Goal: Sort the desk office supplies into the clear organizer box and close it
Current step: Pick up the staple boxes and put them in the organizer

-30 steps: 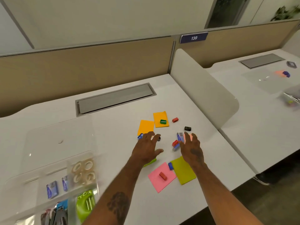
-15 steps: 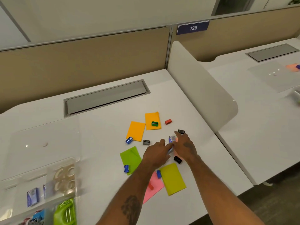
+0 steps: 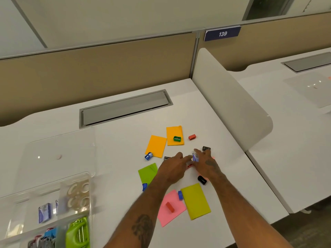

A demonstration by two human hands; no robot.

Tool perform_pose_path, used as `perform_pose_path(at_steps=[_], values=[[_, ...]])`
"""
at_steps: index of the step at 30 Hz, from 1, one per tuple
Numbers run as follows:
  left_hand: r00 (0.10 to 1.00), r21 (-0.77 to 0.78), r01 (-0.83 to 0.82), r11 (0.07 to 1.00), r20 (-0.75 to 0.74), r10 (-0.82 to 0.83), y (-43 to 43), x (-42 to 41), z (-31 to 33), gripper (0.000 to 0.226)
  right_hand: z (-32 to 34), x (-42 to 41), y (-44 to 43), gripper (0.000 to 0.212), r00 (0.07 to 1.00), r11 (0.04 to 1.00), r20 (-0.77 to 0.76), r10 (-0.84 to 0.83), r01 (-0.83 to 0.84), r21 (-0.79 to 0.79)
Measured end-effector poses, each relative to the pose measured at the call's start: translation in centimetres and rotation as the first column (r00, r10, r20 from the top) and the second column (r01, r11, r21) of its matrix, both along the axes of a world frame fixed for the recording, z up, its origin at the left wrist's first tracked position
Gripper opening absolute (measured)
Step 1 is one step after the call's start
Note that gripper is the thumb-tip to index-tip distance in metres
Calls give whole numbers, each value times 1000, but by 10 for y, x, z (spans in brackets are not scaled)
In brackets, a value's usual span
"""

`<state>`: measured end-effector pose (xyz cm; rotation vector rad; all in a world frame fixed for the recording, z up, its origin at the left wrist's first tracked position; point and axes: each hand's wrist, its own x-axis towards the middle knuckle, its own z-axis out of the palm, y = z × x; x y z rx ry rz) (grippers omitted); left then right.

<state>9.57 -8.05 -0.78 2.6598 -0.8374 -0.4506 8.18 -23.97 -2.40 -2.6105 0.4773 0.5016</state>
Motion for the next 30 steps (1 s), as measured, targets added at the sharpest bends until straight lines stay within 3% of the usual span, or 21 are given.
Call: perform_pose_path(at_steps=[8, 15, 22, 30], values=[[941, -320, -337, 885, -97, 323, 59, 4, 18, 39, 8, -8, 15, 41, 976, 985, 134, -169, 165, 40], [902, -271, -425, 864, -52, 428, 136, -7, 33, 35, 28, -18, 60, 41, 888, 933, 289, -359, 351, 80], [828, -334, -532, 778, -15, 560, 265, -22, 56, 35, 50, -15, 184, 37, 886, 957, 389, -252, 168, 237], [700, -335, -693, 638, -104, 706, 414, -58, 58, 35, 66, -26, 359, 38, 947, 924, 321, -23, -103, 369]])
